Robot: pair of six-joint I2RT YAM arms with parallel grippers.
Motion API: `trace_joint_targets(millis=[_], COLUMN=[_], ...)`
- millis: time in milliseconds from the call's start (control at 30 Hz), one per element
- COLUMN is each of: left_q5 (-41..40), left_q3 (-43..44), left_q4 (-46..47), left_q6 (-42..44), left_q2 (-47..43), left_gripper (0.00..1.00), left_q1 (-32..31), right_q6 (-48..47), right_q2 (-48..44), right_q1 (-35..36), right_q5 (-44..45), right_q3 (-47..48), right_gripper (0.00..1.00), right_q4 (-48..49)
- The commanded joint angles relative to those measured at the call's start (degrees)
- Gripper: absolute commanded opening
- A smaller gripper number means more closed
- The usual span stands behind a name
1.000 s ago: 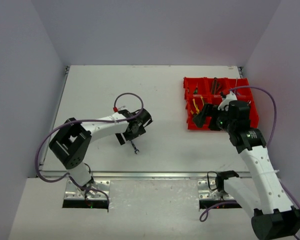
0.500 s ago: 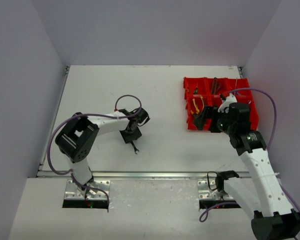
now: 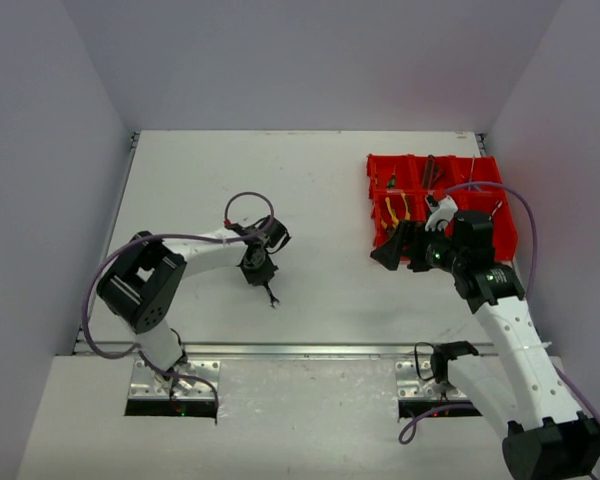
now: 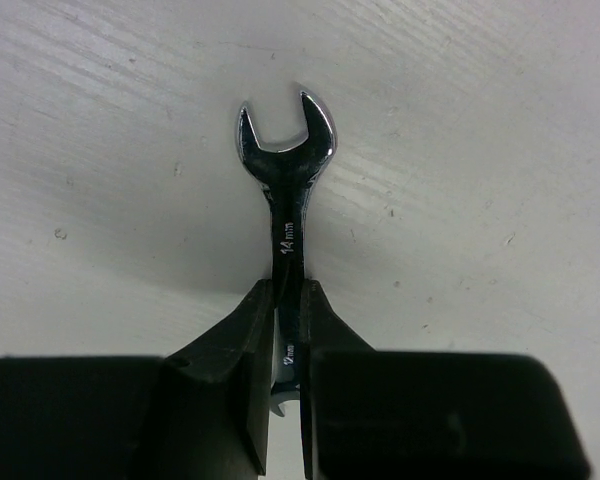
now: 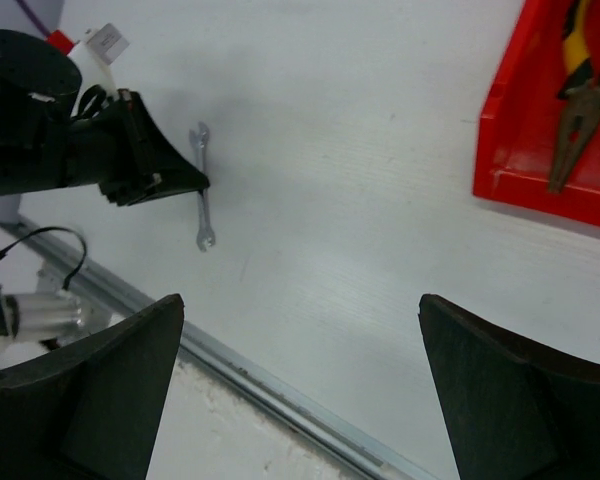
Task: Sort the tools into containers
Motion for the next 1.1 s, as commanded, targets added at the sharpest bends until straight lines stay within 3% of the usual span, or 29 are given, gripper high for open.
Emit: trace_joint_targets(millis=[0,133,267,467,633,833,967,1067], left_q5=[0.5,13.3,21.0,23.6,24.7,24.6,24.1,22.7], left_q3=[-4.8,-12.7,-15.2,-14.2,-13.8,-13.0,-13.1,-12.9], left_q4=[5.8,25.9,34.7,44.7,48.5,49.0,49.5,49.0], left_q6=[5.8,10.9,15.0,18.9,18.7,19.1,19.1,19.3], left_q2=[-7.6,-18.7,-22.2,-21.8,-20.7,-20.7,-20.7,-20.7], left_gripper=[0.0,0.0,0.0,0.0,0.0,0.0,0.0,0.0], left_q1=[-1.8,-3.3,-6.7,-14.5,-17.1,-18.1,-18.3,-18.3], right_q6=[5.6,8.0,17.0,22.3,23.1,22.9,23.7,24.4], right_q2=[2.0,5.6,6.5,10.1,13.7,14.4,15.0,15.1], right_q1=[0.5,3.4,5.7,15.4,22.5,24.8,25.3,25.5], right_q5=[-13.8,-10.8,-11.1,2.8,9.7,12.7,10.8,9.0], right_q3=[-2.5,-4.4,-9.5,-9.4,-8.0,-8.2,-8.3,-8.6], right_gripper=[0.99,0.99,0.94,0.79,0.65,0.42,0.04,0.0], right_q4=[9.9,14.0,25.2,28.6,28.7,29.3,30.6,31.7])
